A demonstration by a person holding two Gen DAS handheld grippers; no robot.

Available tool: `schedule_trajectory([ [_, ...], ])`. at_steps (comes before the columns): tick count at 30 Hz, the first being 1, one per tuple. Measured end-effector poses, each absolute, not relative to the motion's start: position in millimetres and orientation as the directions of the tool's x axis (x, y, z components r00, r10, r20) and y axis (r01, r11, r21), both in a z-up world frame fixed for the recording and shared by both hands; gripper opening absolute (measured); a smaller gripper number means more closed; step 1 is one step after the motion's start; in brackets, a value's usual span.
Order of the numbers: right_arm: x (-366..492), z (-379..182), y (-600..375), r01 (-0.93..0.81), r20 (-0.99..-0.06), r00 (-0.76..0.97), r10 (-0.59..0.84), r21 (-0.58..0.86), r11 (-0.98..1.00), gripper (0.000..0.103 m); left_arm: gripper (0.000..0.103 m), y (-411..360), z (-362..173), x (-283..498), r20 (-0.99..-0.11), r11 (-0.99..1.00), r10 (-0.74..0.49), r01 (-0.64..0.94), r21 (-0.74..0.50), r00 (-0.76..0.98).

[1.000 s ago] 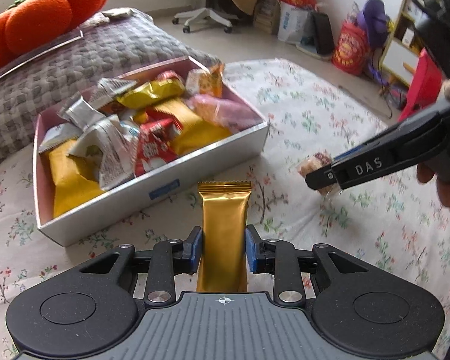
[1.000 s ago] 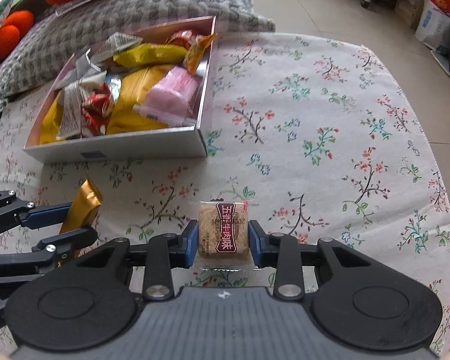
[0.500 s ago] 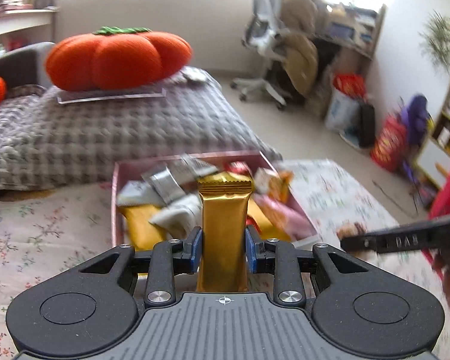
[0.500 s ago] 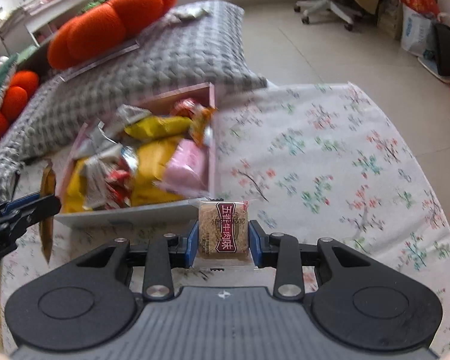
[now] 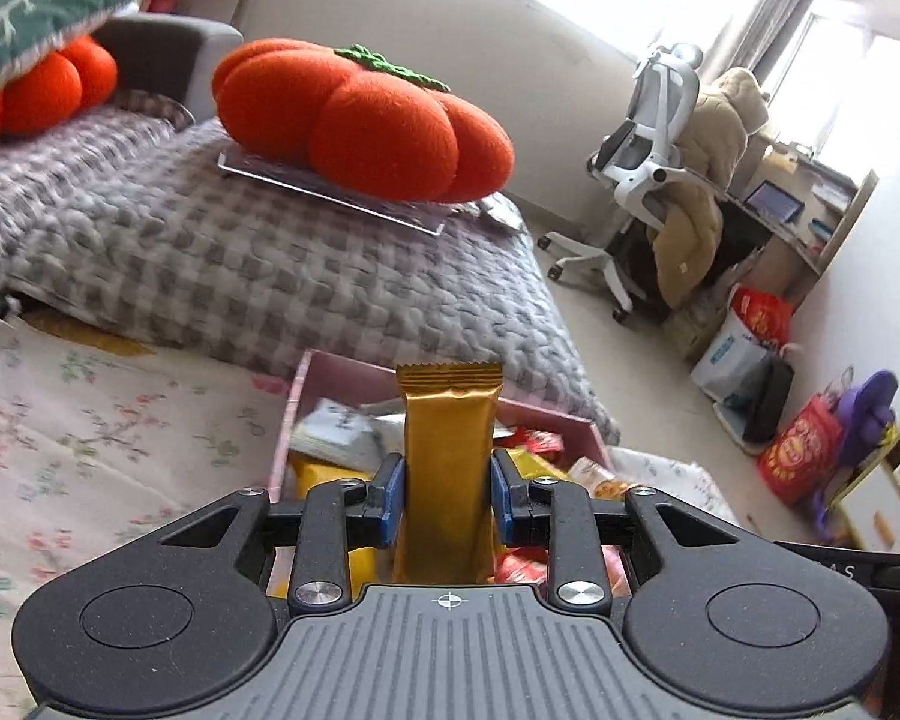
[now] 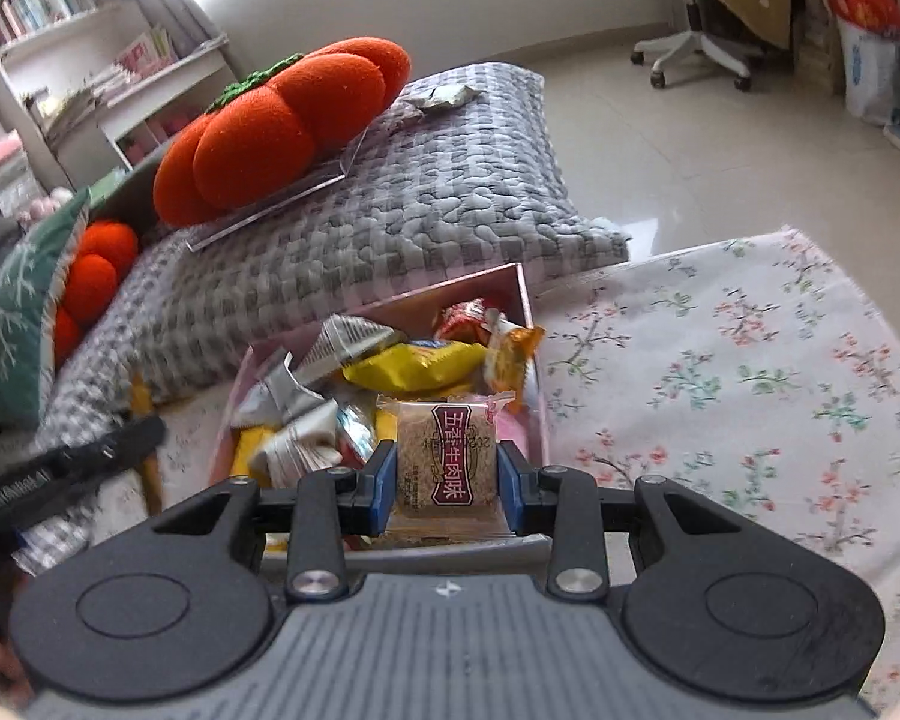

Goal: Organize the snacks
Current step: 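Carry the gold bar and pastry with both grippers over the box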

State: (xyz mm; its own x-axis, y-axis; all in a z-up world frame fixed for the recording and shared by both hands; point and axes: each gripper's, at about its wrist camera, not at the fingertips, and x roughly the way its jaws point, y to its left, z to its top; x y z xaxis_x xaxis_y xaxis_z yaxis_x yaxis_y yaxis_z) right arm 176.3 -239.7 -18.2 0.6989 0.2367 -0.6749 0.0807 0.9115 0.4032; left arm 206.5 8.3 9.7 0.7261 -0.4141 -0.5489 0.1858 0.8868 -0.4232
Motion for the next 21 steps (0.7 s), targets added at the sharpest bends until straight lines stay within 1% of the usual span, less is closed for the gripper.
schedule_trajectory([
  [3, 183.0, -19.5, -246.9, 0.092, -0.655, 0.703, 0.276, 0.469, 0.878, 0.032, 0.027, -6.3, 1.2, 214.8, -0.549, 0.875, -0.434, 0.191, -0.444, 0.714],
  [6, 190.3, -24.0, -254.9, 0.115, -0.642, 0.707, 0.297, 0.518, 0.848, 0.032, 0.027, -22.8, -8.0, 224.2, -0.575, 0.89, -0.42, 0.196, -0.412, 0.703],
  [10, 199.0, -34.3, -258.6, 0.137, -0.64, 0.695, 0.329, 0.566, 0.813, 0.032, 0.027, -38.8, -20.8, 235.7, -0.589, 0.898, -0.403, 0.18, -0.401, 0.701],
  [14, 207.3, -39.1, -249.1, 0.124, -0.643, 0.683, 0.347, 0.571, 0.812, 0.032, 0.028, -52.8, -29.4, 238.0, -0.615, 0.917, -0.381, 0.197, -0.347, 0.691],
  [16, 211.7, -40.4, -245.6, 0.122, -0.644, 0.681, 0.348, 0.569, 0.813, 0.032, 0.03, -53.9, -29.2, 237.0, -0.616, 0.924, -0.365, 0.192, -0.33, 0.698],
  [21, 221.4, -44.8, -239.7, 0.12, -0.642, 0.673, 0.367, 0.584, 0.803, 0.032, 0.035, -44.9, -19.7, 235.3, -0.604, 0.92, -0.363, 0.172, -0.352, 0.71],
])
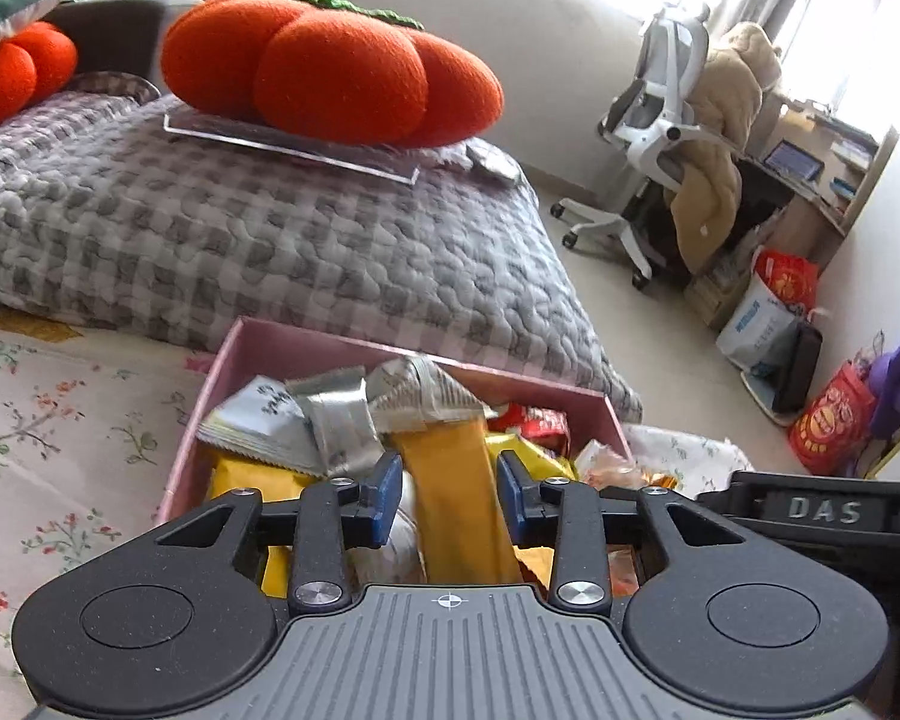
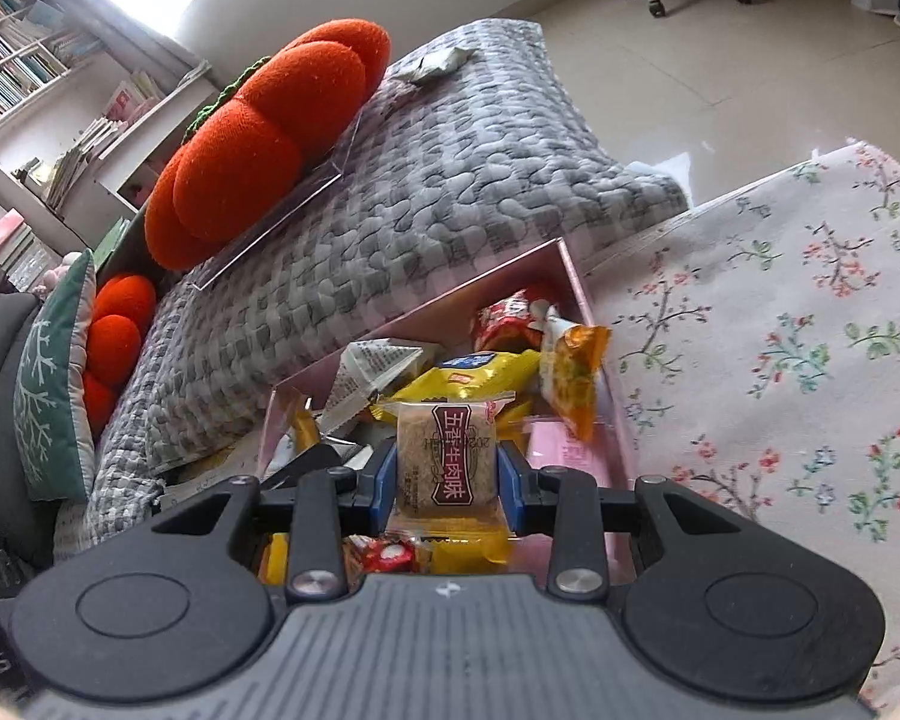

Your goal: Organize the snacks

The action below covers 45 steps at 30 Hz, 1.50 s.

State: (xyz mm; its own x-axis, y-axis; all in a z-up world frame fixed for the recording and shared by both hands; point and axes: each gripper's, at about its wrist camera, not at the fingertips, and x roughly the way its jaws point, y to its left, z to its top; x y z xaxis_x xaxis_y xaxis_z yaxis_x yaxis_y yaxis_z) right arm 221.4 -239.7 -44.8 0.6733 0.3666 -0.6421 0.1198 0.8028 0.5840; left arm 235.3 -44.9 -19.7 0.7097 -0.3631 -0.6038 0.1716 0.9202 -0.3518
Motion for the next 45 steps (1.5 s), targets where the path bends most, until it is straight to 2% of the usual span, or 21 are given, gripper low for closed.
schedule_trajectory([
  [4, 225.9, -46.0, -235.9, 0.097, -0.59, 0.689, 0.421, 0.65, 0.754, 0.034, 0.04, -29.7, -12.3, 234.8, -0.601, 0.916, -0.353, 0.133, -0.379, 0.717],
  [7, 225.8, -43.4, -232.8, 0.081, -0.568, 0.704, 0.427, 0.661, 0.746, 0.045, 0.04, -18.7, -9.7, 231.3, -0.614, 0.922, -0.326, 0.098, -0.374, 0.719],
  [11, 217.3, -38.4, -235.0, 0.086, -0.577, 0.7, 0.42, 0.653, 0.753, 0.045, 0.04, -7.5, -6.5, 222.6, -0.632, 0.928, -0.299, 0.062, -0.368, 0.715],
  [14, 206.6, -33.2, -235.8, 0.094, -0.591, 0.693, 0.413, 0.642, 0.761, 0.045, 0.04, -6.8, -3.2, 207.0, -0.654, 0.95, -0.256, 0.061, -0.305, 0.712],
  [17, 194.3, -23.4, -228.8, 0.068, -0.609, 0.689, 0.393, 0.594, 0.801, 0.046, 0.04, -11.2, 0.2, 186.0, -0.687, 0.978, -0.184, 0.061, -0.2, 0.703],
  [21, 171.4, -14.5, -219.4, 0.019, -0.633, 0.669, 0.391, 0.539, 0.842, 0.05, 0.04, -11.5, 2.6, 154.6, -0.717, 0.988, -0.148, 0.065, -0.142, 0.681],
  [26, 145.4, -8.3, -208.7, -0.002, -0.667, 0.663, 0.339, 0.451, 0.892, 0.05, 0.04, -17.9, 8.3, 111.9, -0.708, 0.994, -0.107, 0.1, -0.052, 0.698],
  [30, 123.9, -4.9, -200.2, -0.017, -0.677, 0.668, 0.309, 0.402, 0.916, 0.05, 0.04, -18.8, 15.6, 89.5, -0.7, 0.994, -0.107, 0.103, -0.048, 0.706],
  [36, 80.1, -5.5, -177.2, -0.022, -0.699, 0.701, 0.142, 0.178, 0.984, 0.052, 0.04, -21.1, 18.5, 67.2, -0.687, 0.993, -0.089, 0.115, -0.008, 0.721],
  [39, 66.6, -11.5, -174.0, -0.005, -0.708, 0.698, 0.108, 0.145, 0.989, 0.052, 0.04, -18.5, 21.8, 59.5, -0.676, 0.995, -0.078, 0.104, -0.002, 0.733],
  [45, 54.9, -10.7, -170.6, -0.012, -0.698, 0.706, 0.119, 0.157, 0.988, 0.068, 0.04, -15.6, 25.5, 48.9, -0.667, 0.993, -0.085, 0.114, 0.0, 0.741],
])
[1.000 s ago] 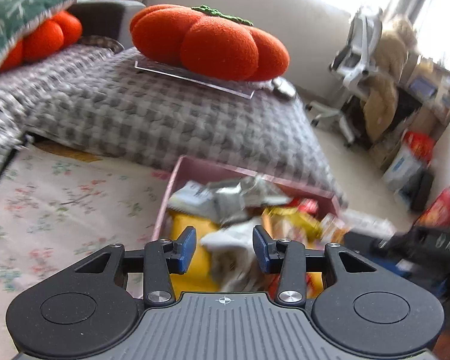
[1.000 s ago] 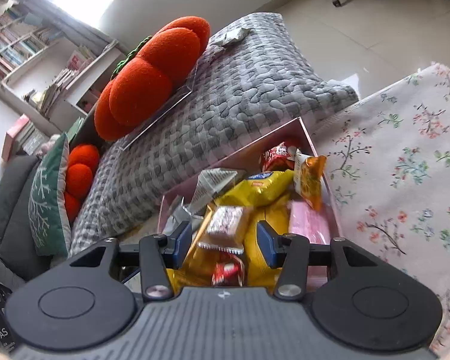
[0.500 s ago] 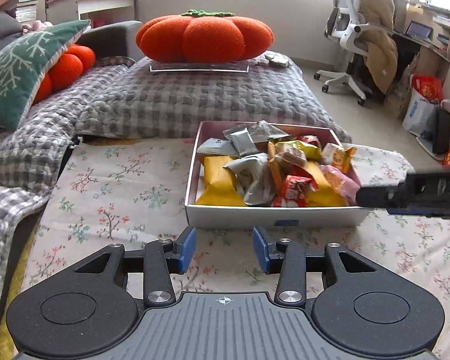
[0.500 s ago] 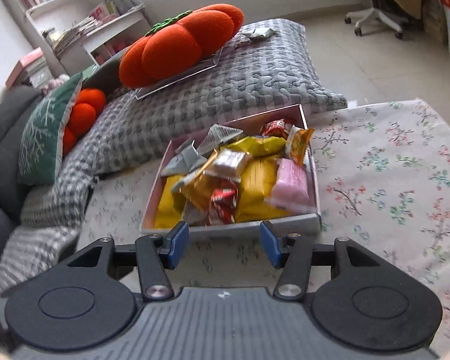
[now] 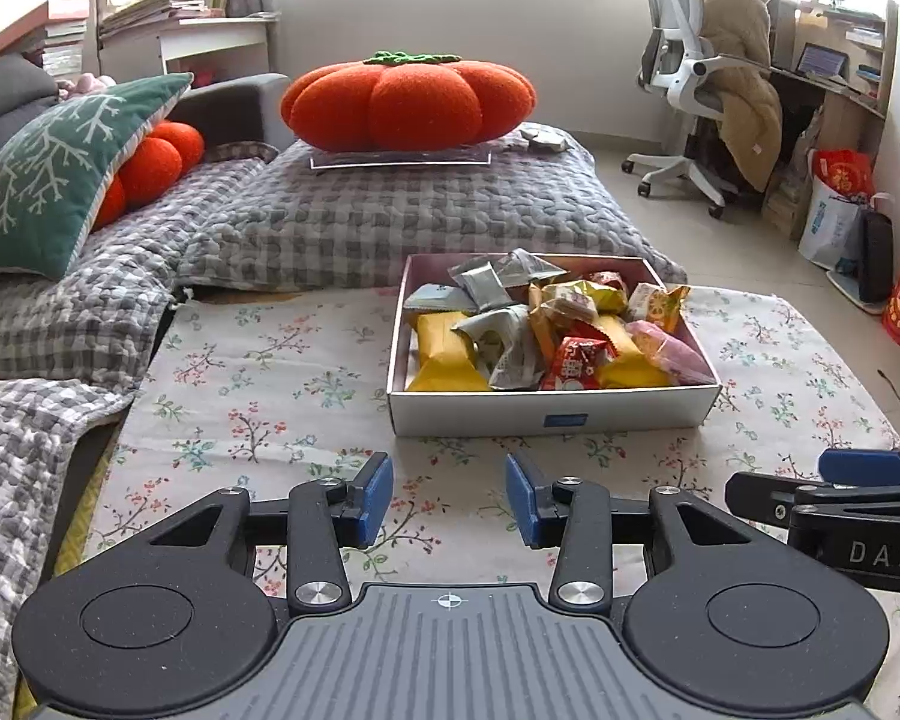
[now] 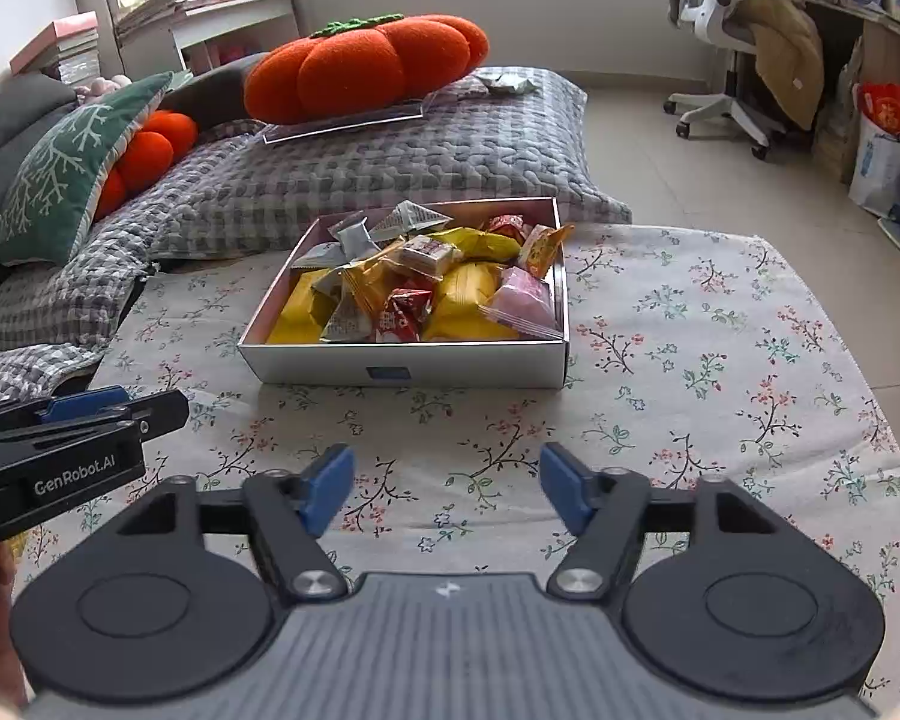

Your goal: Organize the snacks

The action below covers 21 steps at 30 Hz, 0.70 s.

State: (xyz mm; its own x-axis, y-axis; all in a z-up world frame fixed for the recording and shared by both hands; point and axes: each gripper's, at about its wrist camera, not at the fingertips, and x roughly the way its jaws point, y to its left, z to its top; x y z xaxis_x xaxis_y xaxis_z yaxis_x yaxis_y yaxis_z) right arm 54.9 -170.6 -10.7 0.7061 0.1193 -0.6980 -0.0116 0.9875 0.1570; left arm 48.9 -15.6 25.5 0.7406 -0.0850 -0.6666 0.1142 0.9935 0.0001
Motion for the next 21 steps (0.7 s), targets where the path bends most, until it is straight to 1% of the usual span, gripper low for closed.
schedule_trajectory([
  [3, 54.6, -9.4, -168.9, -0.009, -0.693, 0.714, 0.102, 0.137, 0.99, 0.071, 0.04, -15.7, 25.1, 50.0, -0.662, 0.994, -0.07, 0.111, 0.02, 0.746],
  [6, 52.9, -8.6, -171.8, 0.009, -0.692, 0.715, 0.098, 0.149, 0.989, 0.076, 0.04, -15.6, 24.1, 51.8, -0.665, 0.994, -0.07, 0.109, 0.018, 0.743],
  [8, 53.6, -10.7, -172.4, 0.016, -0.699, 0.708, 0.104, 0.162, 0.987, 0.085, 0.041, -16.1, 23.8, 51.9, -0.666, 0.993, -0.068, 0.112, 0.024, 0.743],
  [10, 55.4, -14.0, -171.0, 0.027, -0.712, 0.696, 0.094, 0.157, 0.987, 0.087, 0.052, -16.2, 23.7, 51.9, -0.665, 0.993, -0.066, 0.113, 0.028, 0.744],
  [12, 56.4, -16.3, -168.7, 0.03, -0.721, 0.688, 0.08, 0.139, 0.99, 0.089, 0.057, -16.2, 24.0, 51.8, -0.661, 0.993, -0.053, 0.108, 0.042, 0.749],
  [14, 55.9, -17.1, -167.7, 0.034, -0.722, 0.689, 0.066, 0.123, 0.992, 0.093, 0.064, -15.4, 24.4, 51.5, -0.658, 0.994, -0.044, 0.101, 0.049, 0.752],
  [16, 55.1, -16.8, -167.6, 0.038, -0.719, 0.693, 0.058, 0.117, 0.992, 0.096, 0.074, -15.0, 24.9, 51.5, -0.655, 0.994, -0.044, 0.101, 0.05, 0.754],
  [18, 54.9, -16.6, -167.9, 0.046, -0.717, 0.694, 0.055, 0.12, 0.992, 0.098, 0.079, -15.6, 24.8, 51.6, -0.654, 0.993, -0.047, 0.107, 0.052, 0.755],
  [21, 55.2, -17.7, -167.1, 0.051, -0.721, 0.692, 0.051, 0.118, 0.992, 0.098, 0.085, -15.7, 25.2, 51.6, -0.653, 0.993, -0.044, 0.104, 0.054, 0.756],
])
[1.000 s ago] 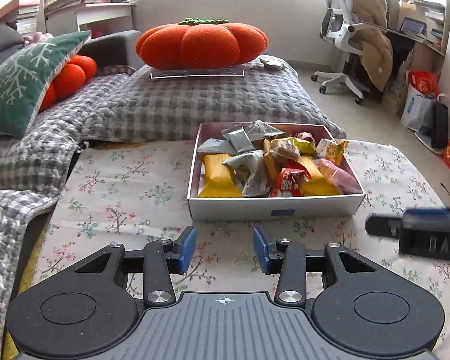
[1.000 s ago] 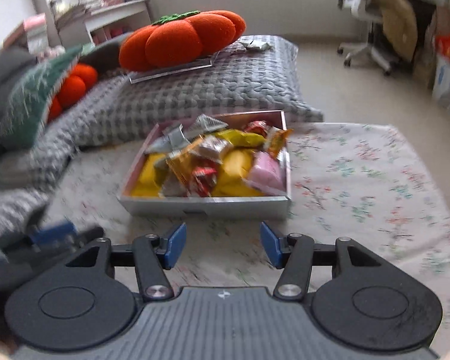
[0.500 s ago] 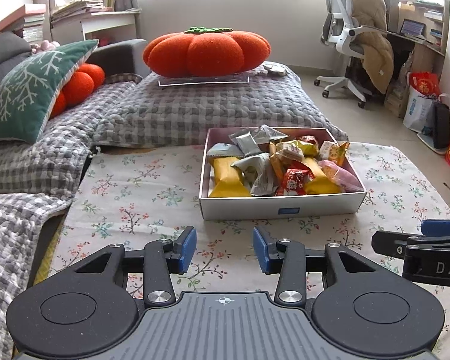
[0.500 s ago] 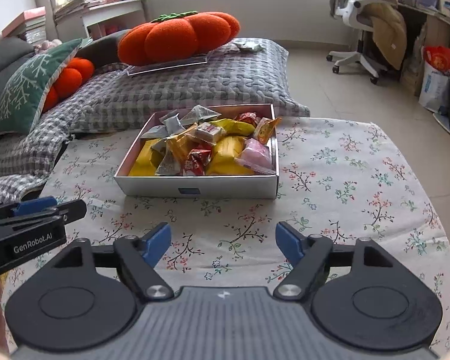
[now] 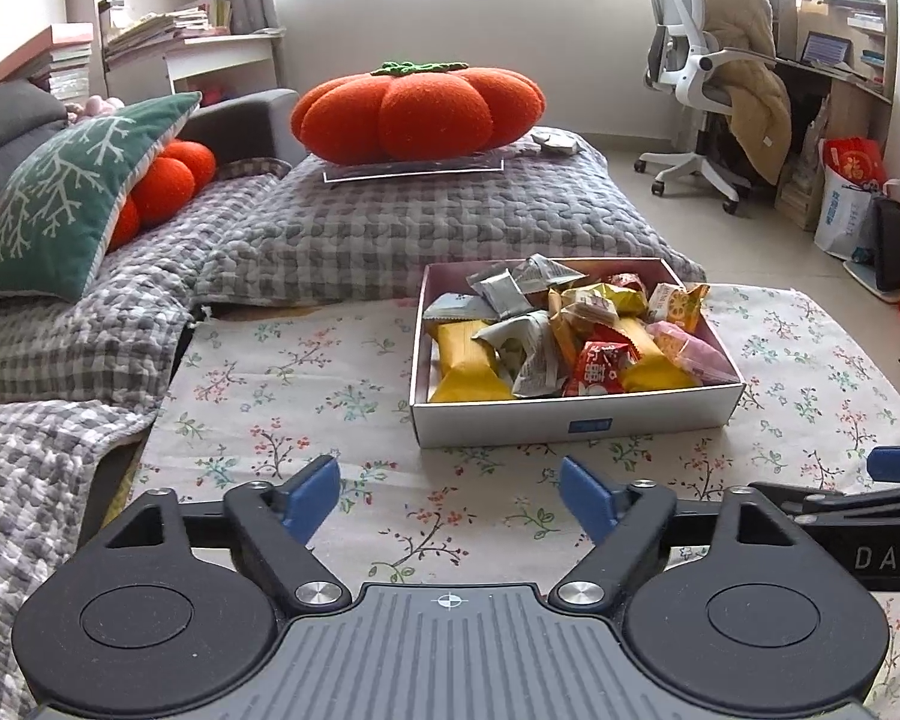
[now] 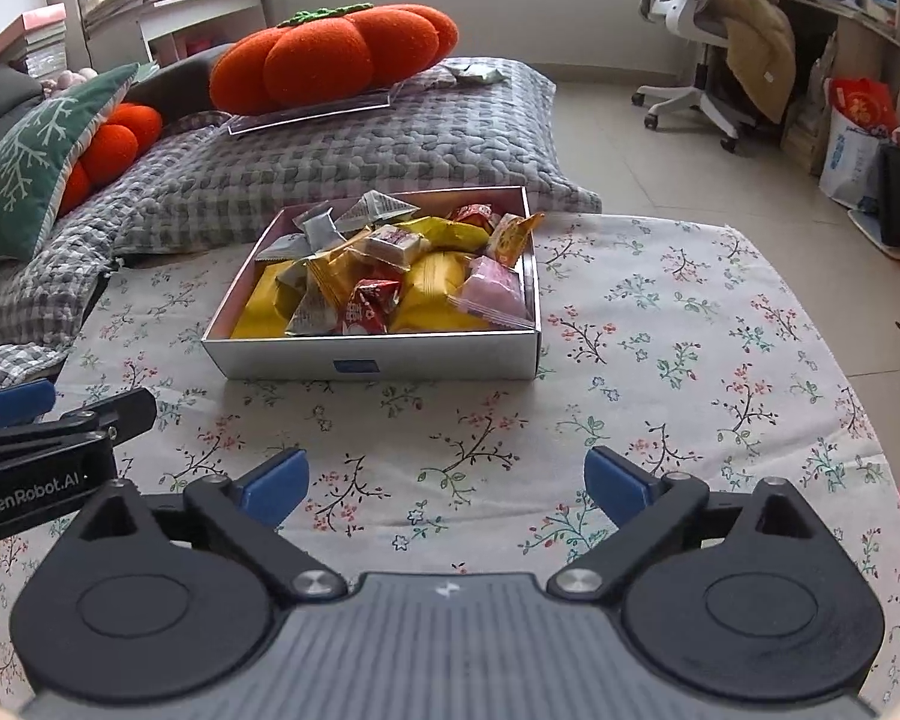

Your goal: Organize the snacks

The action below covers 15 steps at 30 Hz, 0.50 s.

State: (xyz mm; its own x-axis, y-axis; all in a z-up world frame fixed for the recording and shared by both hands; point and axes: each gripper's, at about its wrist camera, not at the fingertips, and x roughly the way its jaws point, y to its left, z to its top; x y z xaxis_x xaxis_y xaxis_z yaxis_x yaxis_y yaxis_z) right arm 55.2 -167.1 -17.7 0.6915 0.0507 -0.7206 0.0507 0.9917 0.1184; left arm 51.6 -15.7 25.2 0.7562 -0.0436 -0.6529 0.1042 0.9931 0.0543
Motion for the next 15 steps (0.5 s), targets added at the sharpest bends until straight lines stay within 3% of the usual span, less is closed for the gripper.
schedule_trajectory([
  [15, 55.3, -16.4, -163.4, 0.039, -0.719, 0.693, 0.054, 0.113, 0.993, 0.099, 0.097, -16.2, 25.4, 52.1, -0.652, 0.993, -0.039, 0.102, 0.058, 0.757],
])
